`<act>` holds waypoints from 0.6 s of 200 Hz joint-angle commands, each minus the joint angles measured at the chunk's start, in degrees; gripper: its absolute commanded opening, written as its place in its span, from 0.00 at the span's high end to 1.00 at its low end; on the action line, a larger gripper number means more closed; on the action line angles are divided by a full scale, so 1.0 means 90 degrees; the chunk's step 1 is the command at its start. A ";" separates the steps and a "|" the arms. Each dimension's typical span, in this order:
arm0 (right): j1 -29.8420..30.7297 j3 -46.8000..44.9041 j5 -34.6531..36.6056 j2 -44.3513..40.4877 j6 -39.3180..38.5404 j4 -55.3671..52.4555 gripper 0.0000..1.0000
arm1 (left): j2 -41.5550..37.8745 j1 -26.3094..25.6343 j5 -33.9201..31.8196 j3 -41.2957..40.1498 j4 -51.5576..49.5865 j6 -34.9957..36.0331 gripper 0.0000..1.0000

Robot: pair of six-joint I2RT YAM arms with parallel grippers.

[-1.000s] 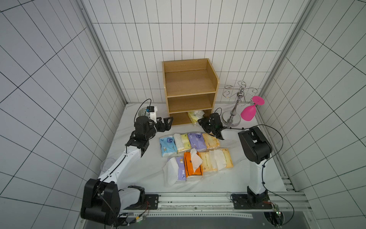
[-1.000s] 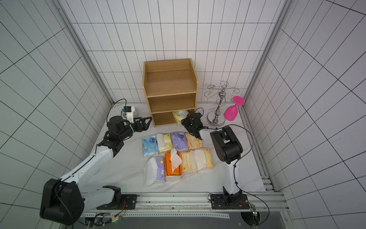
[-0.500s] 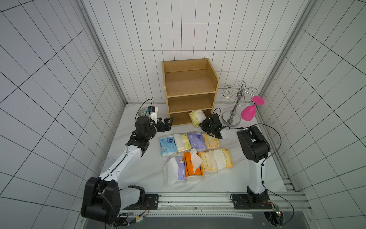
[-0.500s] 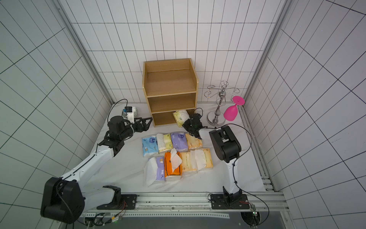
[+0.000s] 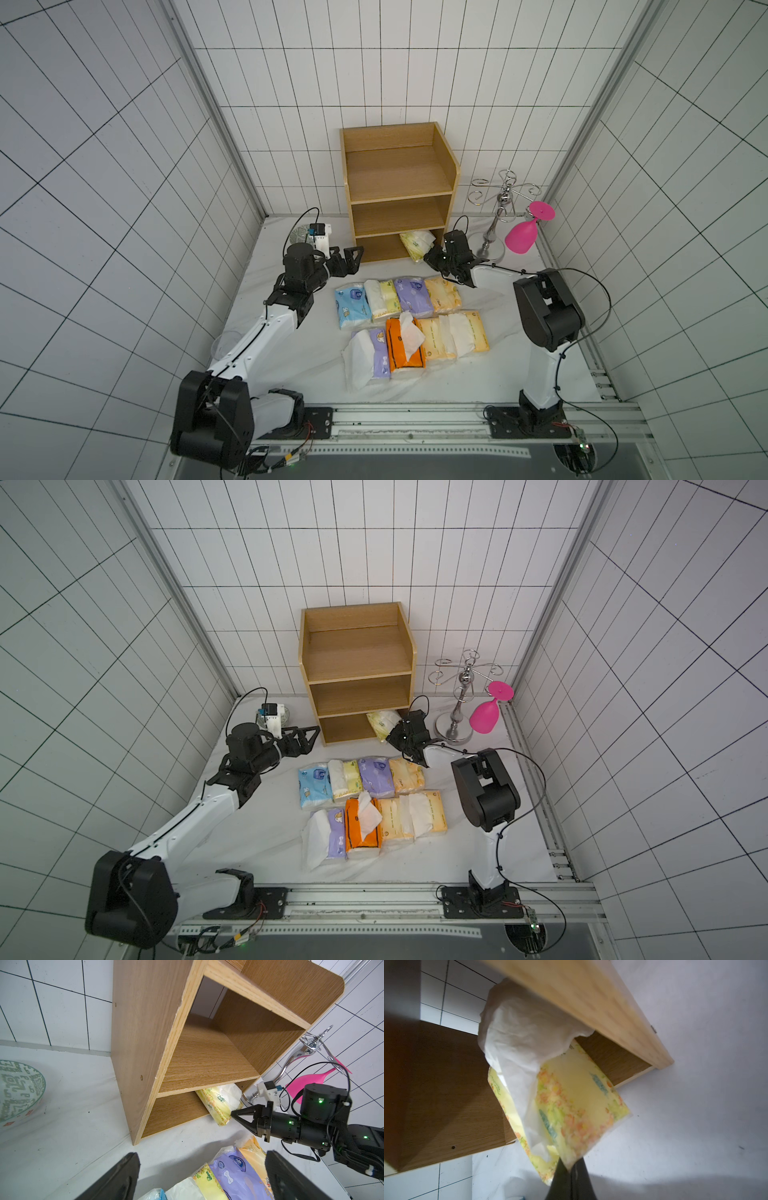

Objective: Remove the tissue boxes from the shelf
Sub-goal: Pick up a box of tissues from the shelf.

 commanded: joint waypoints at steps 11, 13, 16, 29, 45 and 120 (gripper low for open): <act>-0.0135 0.0128 -0.0106 -0.0551 -0.0678 -0.0701 1.00 | -0.0197 -0.0046 0.0042 0.0133 -0.0034 -0.0131 0.02; -0.0145 0.0112 -0.0111 -0.0578 -0.0696 -0.0722 1.00 | -0.0202 -0.0043 0.0042 0.0140 -0.0037 -0.0131 0.02; -0.0168 0.0083 -0.0121 -0.0615 -0.0726 -0.0755 1.00 | -0.0211 -0.0050 0.0034 0.0142 -0.0043 -0.0139 0.02; -0.0248 -0.0037 -0.0178 -0.0769 -0.0825 -0.0901 1.00 | -0.0276 -0.0087 0.0014 0.0160 -0.0078 -0.0141 0.02; -0.0345 -0.0226 -0.0288 -0.1006 -0.0941 -0.1028 1.00 | -0.0344 -0.0146 -0.0035 0.0180 -0.0129 -0.0136 0.02; -0.0657 -0.0830 -0.0839 -0.2247 -0.1373 -0.2030 1.00 | -0.0439 -0.0619 -0.0370 0.0309 -0.0279 -0.0131 0.02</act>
